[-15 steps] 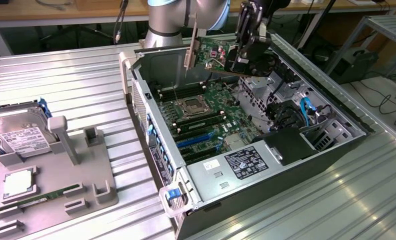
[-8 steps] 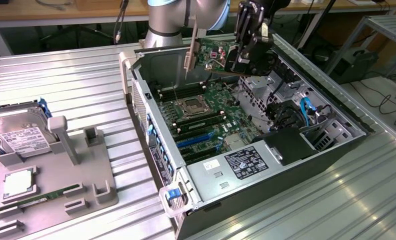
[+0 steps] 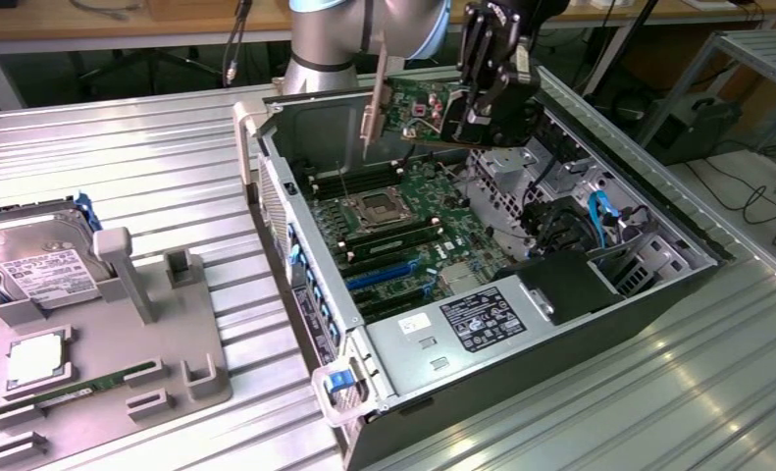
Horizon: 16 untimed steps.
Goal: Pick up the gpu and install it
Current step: 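Insert the gpu into the slot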
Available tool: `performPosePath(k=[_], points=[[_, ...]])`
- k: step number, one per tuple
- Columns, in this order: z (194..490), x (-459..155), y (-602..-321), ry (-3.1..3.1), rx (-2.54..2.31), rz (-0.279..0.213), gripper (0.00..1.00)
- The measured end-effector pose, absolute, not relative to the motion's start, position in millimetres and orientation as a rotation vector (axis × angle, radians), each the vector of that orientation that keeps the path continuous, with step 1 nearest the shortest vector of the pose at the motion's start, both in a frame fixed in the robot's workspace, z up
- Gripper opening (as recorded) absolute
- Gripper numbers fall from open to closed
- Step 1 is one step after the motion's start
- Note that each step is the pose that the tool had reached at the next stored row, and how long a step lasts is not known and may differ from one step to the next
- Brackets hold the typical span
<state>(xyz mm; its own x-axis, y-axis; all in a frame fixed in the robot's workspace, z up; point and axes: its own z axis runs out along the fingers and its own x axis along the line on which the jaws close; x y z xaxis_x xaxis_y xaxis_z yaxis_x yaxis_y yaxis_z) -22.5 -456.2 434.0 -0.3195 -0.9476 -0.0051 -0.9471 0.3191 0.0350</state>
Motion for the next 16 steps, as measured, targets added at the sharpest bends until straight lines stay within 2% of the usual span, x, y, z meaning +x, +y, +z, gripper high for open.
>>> performPosePath(k=[16], points=[[434.0, -22.5, -456.2, -2.419, 1.976, -0.047, 0.28]])
